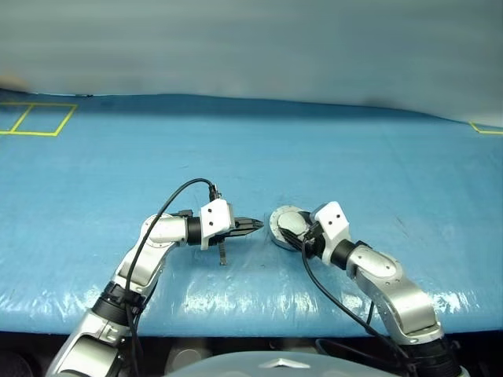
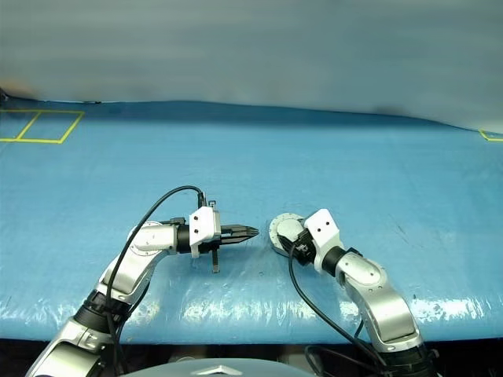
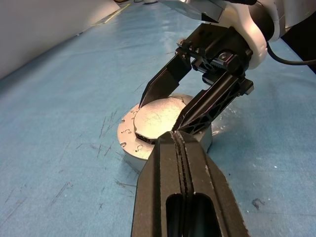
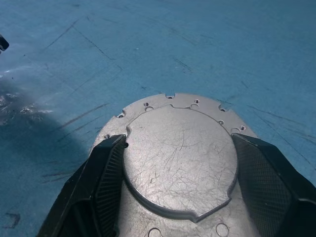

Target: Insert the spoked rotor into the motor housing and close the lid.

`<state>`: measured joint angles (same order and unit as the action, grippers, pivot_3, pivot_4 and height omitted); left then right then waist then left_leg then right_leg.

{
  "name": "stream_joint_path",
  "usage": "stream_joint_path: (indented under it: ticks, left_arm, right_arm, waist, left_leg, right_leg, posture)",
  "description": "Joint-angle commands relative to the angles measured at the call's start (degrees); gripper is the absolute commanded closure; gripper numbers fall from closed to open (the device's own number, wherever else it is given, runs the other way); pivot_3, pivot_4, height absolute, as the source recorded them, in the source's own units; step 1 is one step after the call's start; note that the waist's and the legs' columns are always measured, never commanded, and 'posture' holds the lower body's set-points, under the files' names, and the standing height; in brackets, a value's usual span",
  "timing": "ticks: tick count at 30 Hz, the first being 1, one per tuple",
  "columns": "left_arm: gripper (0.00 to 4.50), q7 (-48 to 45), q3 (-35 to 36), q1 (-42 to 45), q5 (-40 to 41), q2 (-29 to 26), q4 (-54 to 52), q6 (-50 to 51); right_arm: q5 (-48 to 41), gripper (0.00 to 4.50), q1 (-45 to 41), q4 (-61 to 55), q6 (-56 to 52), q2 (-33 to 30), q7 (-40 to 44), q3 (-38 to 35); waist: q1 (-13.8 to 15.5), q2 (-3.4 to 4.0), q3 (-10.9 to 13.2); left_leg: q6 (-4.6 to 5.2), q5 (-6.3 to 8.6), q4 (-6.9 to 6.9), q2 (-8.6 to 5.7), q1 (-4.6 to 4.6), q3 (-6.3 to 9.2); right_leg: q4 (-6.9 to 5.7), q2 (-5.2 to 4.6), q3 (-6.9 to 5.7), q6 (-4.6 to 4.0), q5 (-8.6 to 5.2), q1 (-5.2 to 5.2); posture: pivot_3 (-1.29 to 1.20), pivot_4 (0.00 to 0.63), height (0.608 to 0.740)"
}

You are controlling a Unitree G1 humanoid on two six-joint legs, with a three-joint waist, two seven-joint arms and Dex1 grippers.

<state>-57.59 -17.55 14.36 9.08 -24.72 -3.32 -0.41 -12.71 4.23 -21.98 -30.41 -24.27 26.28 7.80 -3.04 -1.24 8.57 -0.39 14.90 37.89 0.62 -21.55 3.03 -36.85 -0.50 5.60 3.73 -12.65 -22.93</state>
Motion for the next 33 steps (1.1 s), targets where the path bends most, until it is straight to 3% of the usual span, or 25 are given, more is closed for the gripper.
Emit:
stream_joint_path:
  ticks: [1,9,16,24,33]
  left_arm:
    - [4.50,0.5,0.2,0.0,0.3,0.4,-0.7,-0.8]
    - [4.50,5.4,-0.3,2.3,-3.3,3.6,4.4,-1.9]
    - [4.50,3.3,-2.7,3.9,-3.3,6.0,6.7,-2.2]
    - [4.50,3.4,-5.5,4.9,-7.7,5.1,10.4,-2.4]
    - [4.50,0.8,-5.6,3.8,-6.9,3.2,10.4,-0.9]
  right_arm:
    - [1.5,1.47,2.9,5.0,-2.6,-0.7,0.3,1.9]
    - [-2.0,1.47,4.5,-0.1,-3.4,-3.4,6.1,3.2]
    - [-1.5,1.47,3.9,-3.2,-3.9,-4.6,7.9,6.1]
    - [-0.4,1.47,4.0,-1.9,-3.6,-4.0,5.5,4.8]
    - [-0.4,1.47,4.5,-1.9,-3.5,-4.0,5.2,4.7]
  waist:
    - [0.0,-0.03,0.0]
    - [0.5,-0.01,0.0]
    - [0.4,-0.01,0.0]
    - [0.3,-0.01,0.0]
    - [0.3,-0.01,-0.1]
  left_leg:
    - [0.00,0.00,0.00,0.00,0.01,0.00]
    - [0.00,0.02,-0.10,-0.05,-0.04,0.07]
    - [-0.01,0.03,-0.40,0.00,-0.08,0.10]
    - [-0.01,0.03,-0.39,0.00,-0.07,0.11]
    - [-0.01,0.03,-0.39,0.00,-0.05,0.13]
  right_leg:
    - [0.00,0.00,0.00,0.00,0.00,0.02]
    - [0.10,-0.03,-0.04,-0.03,-0.04,0.01]
    - [0.09,0.05,-0.08,-0.13,-0.12,-0.18]
    - [0.06,0.06,-0.08,-0.19,-0.15,-0.18]
    - [0.06,0.04,-0.09,-0.19,-0.15,-0.15]
  posture:
    - [0.00,0.150,0.740]
    - [0.00,0.150,0.740]
    - [0.00,0.150,0.740]
    - [0.00,0.150,0.740]
    - [0.00,0.150,0.740]
